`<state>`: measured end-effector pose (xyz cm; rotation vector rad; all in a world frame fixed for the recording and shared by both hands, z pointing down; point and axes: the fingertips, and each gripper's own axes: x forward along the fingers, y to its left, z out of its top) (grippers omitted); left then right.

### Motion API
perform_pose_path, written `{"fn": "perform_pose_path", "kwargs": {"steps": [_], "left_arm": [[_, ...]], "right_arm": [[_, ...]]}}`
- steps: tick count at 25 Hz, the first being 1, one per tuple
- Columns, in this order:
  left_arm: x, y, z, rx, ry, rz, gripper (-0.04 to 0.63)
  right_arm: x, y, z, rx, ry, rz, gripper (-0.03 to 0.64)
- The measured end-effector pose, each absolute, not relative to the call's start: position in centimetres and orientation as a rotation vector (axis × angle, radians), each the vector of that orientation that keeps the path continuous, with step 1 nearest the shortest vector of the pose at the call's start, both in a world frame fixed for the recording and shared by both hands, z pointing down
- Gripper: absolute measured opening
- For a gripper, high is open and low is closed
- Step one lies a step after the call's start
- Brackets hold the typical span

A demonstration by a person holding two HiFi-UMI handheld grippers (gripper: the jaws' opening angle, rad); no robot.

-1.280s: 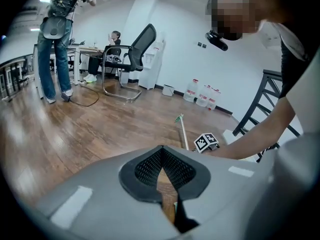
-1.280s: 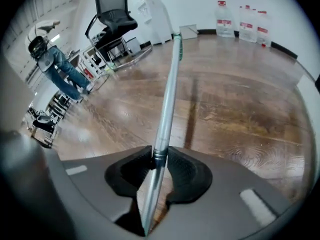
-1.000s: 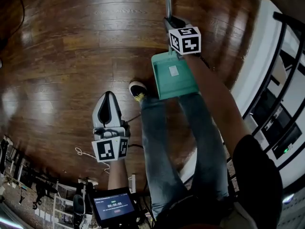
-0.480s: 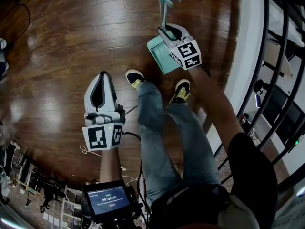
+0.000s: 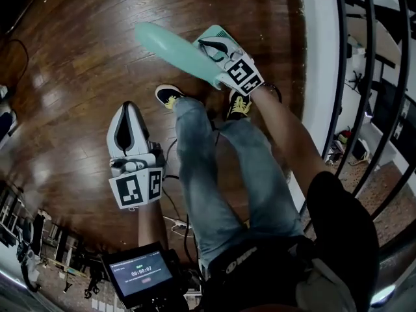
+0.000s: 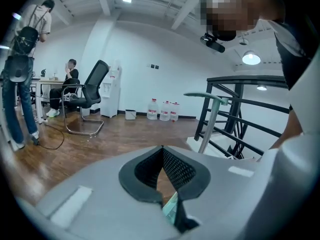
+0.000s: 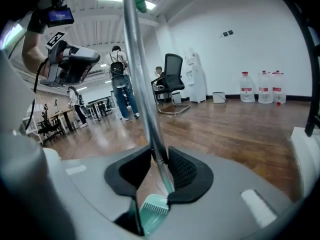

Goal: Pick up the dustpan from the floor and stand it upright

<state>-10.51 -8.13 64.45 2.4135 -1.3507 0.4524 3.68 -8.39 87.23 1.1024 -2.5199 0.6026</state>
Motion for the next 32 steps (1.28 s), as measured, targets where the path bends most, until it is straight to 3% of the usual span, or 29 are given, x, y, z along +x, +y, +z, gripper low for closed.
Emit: {"fn": "perform_pose_path", "kwargs": {"steps": [5, 8, 14, 16, 19, 20, 21, 22, 32], "left_arm": [[-9.7, -7.5, 60.1, 2.395, -1.353, 0.484, 0.018], [-8.5, -6.9, 52.9, 2.403, -1.373, 0.476, 0.018], [0.8, -3.7, 28.3, 2.547, -1.443, 0.356, 0.018], [0.1, -3.4, 25.3, 2.618, -1.454, 0.271, 0.018], [-1.6, -3.2, 24.1, 2.665, -1.475, 0.162, 0.020], [-1.7, -3.9, 23.5, 2.679, -1.491, 0.127, 0.020], [-1.6, -4.7, 22.7, 2.694, -1.514, 0.102, 0.020], [-1.7, -5.4, 22.0, 2.706, -1.539, 0.086, 0.020], [-2.3, -6.5, 22.2, 2.692, -1.606, 0.060, 0.018]], "right_arm": [[5.4, -7.2, 82.8, 1.000, -2.539, 0.738, 0.262], [8.4, -6.6, 73.7, 0.971, -2.566, 0.669, 0.262], [14.2, -5.1, 34.5, 1.088, -2.872, 0.303, 0.262], [11.6, -5.0, 28.4, 1.151, -2.935, 0.192, 0.264], [8.7, -5.1, 26.6, 1.281, -2.992, 0.166, 0.284], [8.3, -6.0, 26.4, 1.304, -2.999, 0.155, 0.279], [7.8, -7.1, 26.4, 1.315, -3.001, 0.154, 0.120], [7.0, -8.0, 26.8, 1.305, -3.004, 0.172, 0.002], [0.8, -6.9, 27.4, 1.015, -3.039, 0.211, 0.002]]}}
